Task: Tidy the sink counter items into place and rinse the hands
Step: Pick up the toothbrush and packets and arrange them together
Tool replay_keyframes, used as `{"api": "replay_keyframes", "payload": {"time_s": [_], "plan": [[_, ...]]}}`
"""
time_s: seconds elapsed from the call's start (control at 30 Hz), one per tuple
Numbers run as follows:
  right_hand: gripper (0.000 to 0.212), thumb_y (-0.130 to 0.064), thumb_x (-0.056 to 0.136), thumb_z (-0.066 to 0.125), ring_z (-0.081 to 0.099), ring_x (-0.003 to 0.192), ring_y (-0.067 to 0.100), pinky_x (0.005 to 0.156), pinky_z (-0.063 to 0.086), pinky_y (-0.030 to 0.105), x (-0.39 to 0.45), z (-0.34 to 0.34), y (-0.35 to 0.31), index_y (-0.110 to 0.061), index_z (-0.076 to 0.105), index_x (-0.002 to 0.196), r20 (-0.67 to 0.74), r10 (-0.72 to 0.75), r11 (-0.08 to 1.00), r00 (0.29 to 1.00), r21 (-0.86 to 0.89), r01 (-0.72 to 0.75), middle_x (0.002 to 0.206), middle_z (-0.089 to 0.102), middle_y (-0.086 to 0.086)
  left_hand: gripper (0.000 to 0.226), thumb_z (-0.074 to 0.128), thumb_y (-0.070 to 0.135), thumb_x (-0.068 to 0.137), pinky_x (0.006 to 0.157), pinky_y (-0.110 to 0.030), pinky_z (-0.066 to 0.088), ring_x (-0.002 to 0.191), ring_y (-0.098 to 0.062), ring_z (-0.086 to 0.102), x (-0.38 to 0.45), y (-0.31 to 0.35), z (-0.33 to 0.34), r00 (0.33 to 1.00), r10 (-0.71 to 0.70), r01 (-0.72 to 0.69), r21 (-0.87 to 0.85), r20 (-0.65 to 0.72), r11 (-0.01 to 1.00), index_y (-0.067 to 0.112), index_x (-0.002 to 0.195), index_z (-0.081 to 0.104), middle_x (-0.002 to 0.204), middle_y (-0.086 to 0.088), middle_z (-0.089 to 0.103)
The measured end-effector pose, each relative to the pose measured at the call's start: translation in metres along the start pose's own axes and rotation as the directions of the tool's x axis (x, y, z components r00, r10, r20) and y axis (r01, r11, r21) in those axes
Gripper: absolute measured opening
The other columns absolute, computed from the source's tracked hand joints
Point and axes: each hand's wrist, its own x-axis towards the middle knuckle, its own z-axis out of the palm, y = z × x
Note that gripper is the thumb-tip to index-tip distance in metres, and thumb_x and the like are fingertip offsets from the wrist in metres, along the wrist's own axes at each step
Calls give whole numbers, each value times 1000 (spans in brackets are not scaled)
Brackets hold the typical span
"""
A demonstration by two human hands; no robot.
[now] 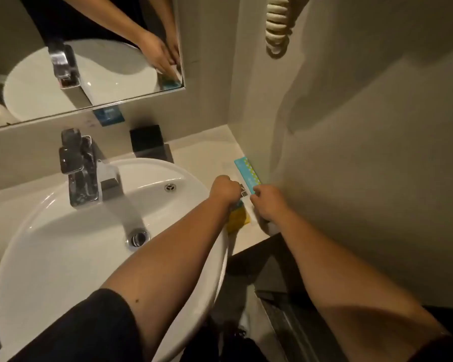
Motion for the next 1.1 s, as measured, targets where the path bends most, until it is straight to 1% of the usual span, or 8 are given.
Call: {"api": "replay_keyframes", "payload": {"time_s": [0.17, 0.27, 0.37, 0.5, 0.63, 0.77, 0.93, 1.1], "plan": [[29, -23, 94, 54, 63, 101, 31, 86, 55, 40, 20, 12, 2, -9, 62, 117, 27, 70, 996, 997, -49, -69, 117, 64, 15, 30, 46, 3, 92, 53, -24, 35, 71, -23, 46, 40, 5, 11, 990, -127, 129, 19, -62, 991, 10, 65, 36, 81, -10, 47], [22, -23, 94, 56, 65, 95, 30, 79, 55, 37, 26, 15, -1, -10, 62, 111, -3, 2, 973, 1000, -229, -2, 110, 66, 13, 36, 49, 8, 93, 70, -26, 39, 67, -19, 45, 55, 3, 16, 976, -183, 185, 14, -117, 983, 14, 61, 33, 66, -2, 40], [20, -20, 94, 56, 65, 98, 31, 81, 54, 37, 35, 20, -2, -9, 60, 111, 29, -36, 943, 999, -329, 44, 111, 65, 14, 34, 55, 13, 91, 70, -27, 41, 68, -19, 49, 72, -2, 20, 967, -217, 225, 46, -136, 973, 14, 62, 37, 66, -2, 42], [17, -17, 94, 53, 64, 103, 36, 83, 53, 40, 50, 25, -6, -8, 59, 108, 30, -29, 958, 999, -283, 36, 114, 65, 16, 14, 64, 15, 84, 61, -28, 39, 74, -23, 52, 83, -6, 22, 954, -268, 285, 134, -135, 949, 7, 83, 53, 83, -8, 53], [23, -21, 93, 57, 62, 109, 34, 83, 51, 35, 62, 23, -6, -8, 60, 111, 28, 20, 971, 999, -240, -12, 118, 64, 15, 19, 63, 14, 83, 48, -24, 34, 59, -18, 47, 93, -8, 19, 952, -286, 300, 142, -110, 943, 7, 69, 51, 81, -10, 55], [27, -20, 88, 63, 63, 107, 33, 80, 51, 33, 66, 23, -8, -9, 63, 112, 63, 110, 980, 992, -174, -98, 117, 66, 14, 17, 59, 6, 86, 79, -33, 53, 96, -30, 64, 102, -9, 19, 956, -283, 288, 72, -75, 955, -1, 99, 67, 108, -17, 66], [23, -16, 90, 56, 63, 107, 34, 81, 52, 34, 65, 23, -10, -10, 64, 110, 35, 133, 976, 990, -178, -125, 116, 66, 14, 15, 56, 3, 85, 69, -30, 45, 79, -26, 57, 100, -10, 19, 954, -283, 291, 81, -95, 953, 0, 70, 52, 89, -16, 58], [23, -15, 93, 53, 63, 106, 35, 79, 51, 34, 62, 24, -11, -7, 63, 111, 11, 142, 976, 990, -168, -138, 115, 66, 15, 12, 59, 6, 86, 67, -28, 42, 76, -23, 51, 103, -14, 20, 935, -331, 329, -31, -128, 944, 2, 78, 51, 85, -11, 52]]}}
